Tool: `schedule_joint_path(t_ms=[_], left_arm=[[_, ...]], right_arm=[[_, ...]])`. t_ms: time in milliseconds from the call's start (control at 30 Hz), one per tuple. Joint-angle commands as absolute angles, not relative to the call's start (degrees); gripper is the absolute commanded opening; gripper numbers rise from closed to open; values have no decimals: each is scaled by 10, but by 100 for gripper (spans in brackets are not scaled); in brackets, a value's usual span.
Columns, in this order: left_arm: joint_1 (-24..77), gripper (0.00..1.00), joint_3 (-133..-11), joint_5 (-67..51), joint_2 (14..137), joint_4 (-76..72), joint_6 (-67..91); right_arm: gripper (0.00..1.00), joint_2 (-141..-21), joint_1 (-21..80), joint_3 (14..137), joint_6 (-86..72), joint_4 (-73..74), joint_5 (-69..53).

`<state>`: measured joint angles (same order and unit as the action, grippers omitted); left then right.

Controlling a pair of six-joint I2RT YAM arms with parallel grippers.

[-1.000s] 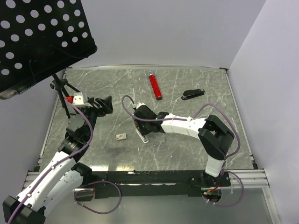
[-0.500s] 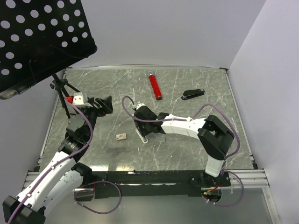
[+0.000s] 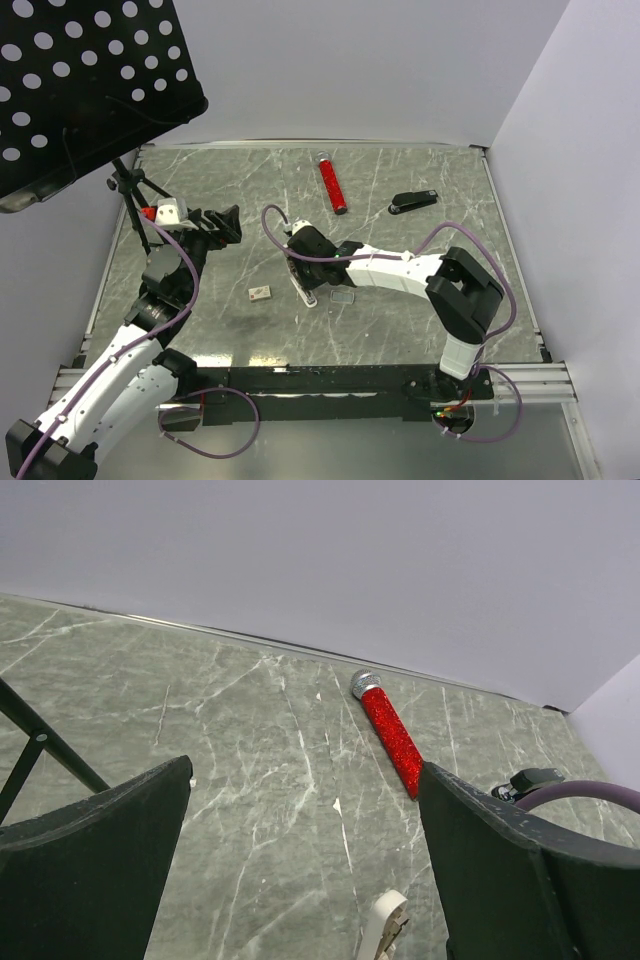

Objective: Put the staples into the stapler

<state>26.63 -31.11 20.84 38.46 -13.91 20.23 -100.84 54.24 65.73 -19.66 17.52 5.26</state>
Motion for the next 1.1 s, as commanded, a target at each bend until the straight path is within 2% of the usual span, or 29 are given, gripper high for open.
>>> schedule_joint_path(t_ms=[0,1067], left_arm=[[268,99,-308,200,378,-161,200],[269,100,-308,198,375,-161,200]], right_arm=[[14,-976,547,658,-199,149,53],[13,-1010,548,640,-196,156,62]])
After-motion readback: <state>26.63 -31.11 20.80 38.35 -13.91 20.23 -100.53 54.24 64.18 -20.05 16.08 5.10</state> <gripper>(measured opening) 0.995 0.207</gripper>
